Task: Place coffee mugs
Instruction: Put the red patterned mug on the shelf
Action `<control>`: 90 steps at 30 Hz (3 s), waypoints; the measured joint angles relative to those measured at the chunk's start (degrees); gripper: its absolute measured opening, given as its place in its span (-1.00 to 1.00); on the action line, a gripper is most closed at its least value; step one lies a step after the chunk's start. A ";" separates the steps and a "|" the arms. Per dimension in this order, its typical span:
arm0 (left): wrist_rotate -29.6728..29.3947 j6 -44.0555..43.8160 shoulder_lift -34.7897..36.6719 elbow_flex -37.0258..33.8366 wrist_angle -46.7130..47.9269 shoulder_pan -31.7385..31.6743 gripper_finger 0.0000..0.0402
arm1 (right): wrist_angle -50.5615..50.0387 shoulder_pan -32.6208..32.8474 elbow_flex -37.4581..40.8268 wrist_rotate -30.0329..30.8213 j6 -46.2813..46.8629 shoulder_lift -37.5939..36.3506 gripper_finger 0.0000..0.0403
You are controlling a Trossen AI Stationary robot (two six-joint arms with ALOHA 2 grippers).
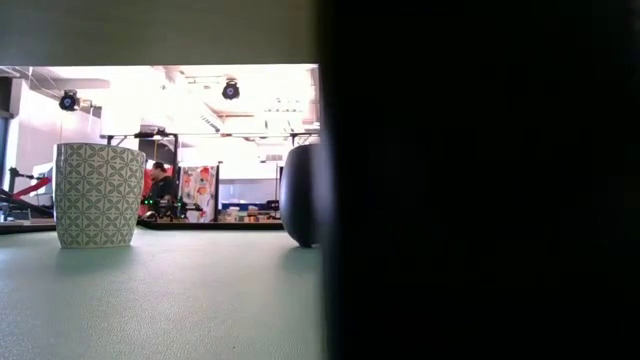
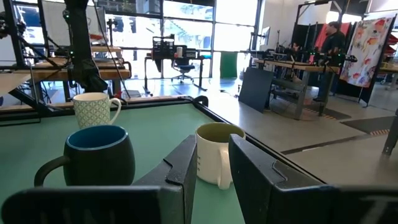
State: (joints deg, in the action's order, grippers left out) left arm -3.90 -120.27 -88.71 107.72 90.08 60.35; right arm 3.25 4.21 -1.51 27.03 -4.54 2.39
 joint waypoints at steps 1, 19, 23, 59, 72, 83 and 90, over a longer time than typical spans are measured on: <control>0.34 1.17 0.74 -1.27 -0.01 0.09 -0.48 | 0.01 0.01 0.01 0.00 0.00 0.00 -0.59; 6.20 16.69 1.46 -9.22 -0.07 0.22 -0.54 | 0.01 0.00 0.00 0.02 0.00 0.02 -0.59; 6.88 15.80 1.23 -9.22 -0.04 0.22 -0.67 | 0.01 0.00 -0.01 0.00 0.01 0.02 -0.59; 12.53 3.03 -0.39 -7.89 -3.50 4.87 -0.95 | 0.01 0.00 -0.01 0.01 0.02 0.01 -0.59; 12.48 -2.75 -0.39 -7.89 -3.40 4.88 -0.94 | 0.00 0.00 -0.01 0.02 0.02 0.02 -0.59; 15.41 -4.95 -0.48 -6.60 -0.37 5.14 -0.94 | 0.00 0.00 0.01 0.02 0.02 0.01 -0.59; 15.00 -5.42 -0.60 -5.50 -0.42 5.60 -0.94 | 0.00 0.00 0.01 0.02 0.01 0.02 -0.59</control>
State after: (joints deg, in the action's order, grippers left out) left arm 11.10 -125.69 -89.30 102.21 89.66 65.95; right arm 3.25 4.21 -1.50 27.05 -4.53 2.42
